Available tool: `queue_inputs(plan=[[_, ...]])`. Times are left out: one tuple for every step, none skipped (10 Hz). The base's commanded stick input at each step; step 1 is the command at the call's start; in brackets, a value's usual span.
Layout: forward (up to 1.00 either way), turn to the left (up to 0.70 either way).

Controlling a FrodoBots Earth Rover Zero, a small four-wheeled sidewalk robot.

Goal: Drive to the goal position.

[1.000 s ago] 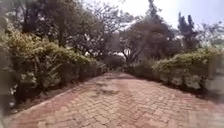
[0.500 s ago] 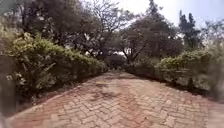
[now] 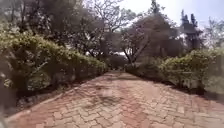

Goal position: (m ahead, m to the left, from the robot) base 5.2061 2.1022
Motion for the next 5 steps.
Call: queue_inputs(plan=[[0.70, 0.00], [0.70, -0.24], [0.70, -0.35], [0.70, -0.35], [0.70, -0.25]])
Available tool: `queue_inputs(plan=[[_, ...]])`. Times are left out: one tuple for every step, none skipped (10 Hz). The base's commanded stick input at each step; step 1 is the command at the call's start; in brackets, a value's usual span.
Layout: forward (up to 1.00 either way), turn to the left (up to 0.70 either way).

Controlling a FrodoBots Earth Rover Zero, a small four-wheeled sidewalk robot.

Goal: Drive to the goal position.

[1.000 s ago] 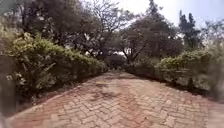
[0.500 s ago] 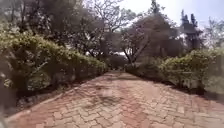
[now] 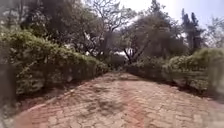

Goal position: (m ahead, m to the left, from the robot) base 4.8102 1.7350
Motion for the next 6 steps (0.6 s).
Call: queue_inputs(plan=[[0.70, -0.07], [0.70, 0.00], [0.70, 0.00], [0.70, 0.00], [0.70, 0.00], [0.70, 0.00]])
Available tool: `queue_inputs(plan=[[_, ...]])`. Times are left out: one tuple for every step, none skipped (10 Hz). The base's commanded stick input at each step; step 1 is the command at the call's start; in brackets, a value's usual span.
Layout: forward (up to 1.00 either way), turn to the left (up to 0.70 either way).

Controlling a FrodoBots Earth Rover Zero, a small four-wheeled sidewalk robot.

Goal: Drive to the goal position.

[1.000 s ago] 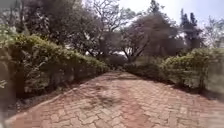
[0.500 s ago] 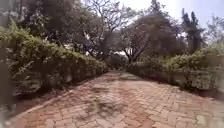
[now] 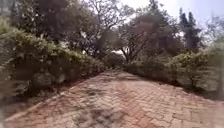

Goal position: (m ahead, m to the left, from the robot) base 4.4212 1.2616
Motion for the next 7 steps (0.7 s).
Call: queue_inputs(plan=[[0.70, 0.00], [0.70, 0.00], [0.70, 0.00], [0.70, 0.00], [0.70, 0.00], [0.70, 0.00], [0.70, 0.00]])
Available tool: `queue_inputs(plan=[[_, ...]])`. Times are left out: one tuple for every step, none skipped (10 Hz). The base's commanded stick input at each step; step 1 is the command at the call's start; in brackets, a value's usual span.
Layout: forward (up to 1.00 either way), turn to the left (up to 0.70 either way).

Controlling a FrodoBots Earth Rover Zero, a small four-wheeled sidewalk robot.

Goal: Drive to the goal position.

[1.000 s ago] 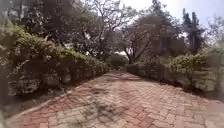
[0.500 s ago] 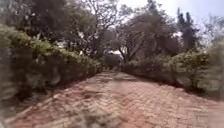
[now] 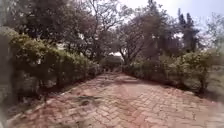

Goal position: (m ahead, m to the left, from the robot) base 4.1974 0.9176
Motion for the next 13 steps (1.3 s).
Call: queue_inputs(plan=[[0.70, 0.00], [0.70, 0.00], [0.70, 0.00], [0.70, 0.00], [0.70, 0.00], [0.70, 0.00], [0.70, 0.00], [0.70, 0.00], [0.70, 0.00], [0.70, 0.00], [0.70, 0.00], [0.70, 0.00], [0.70, 0.00]])
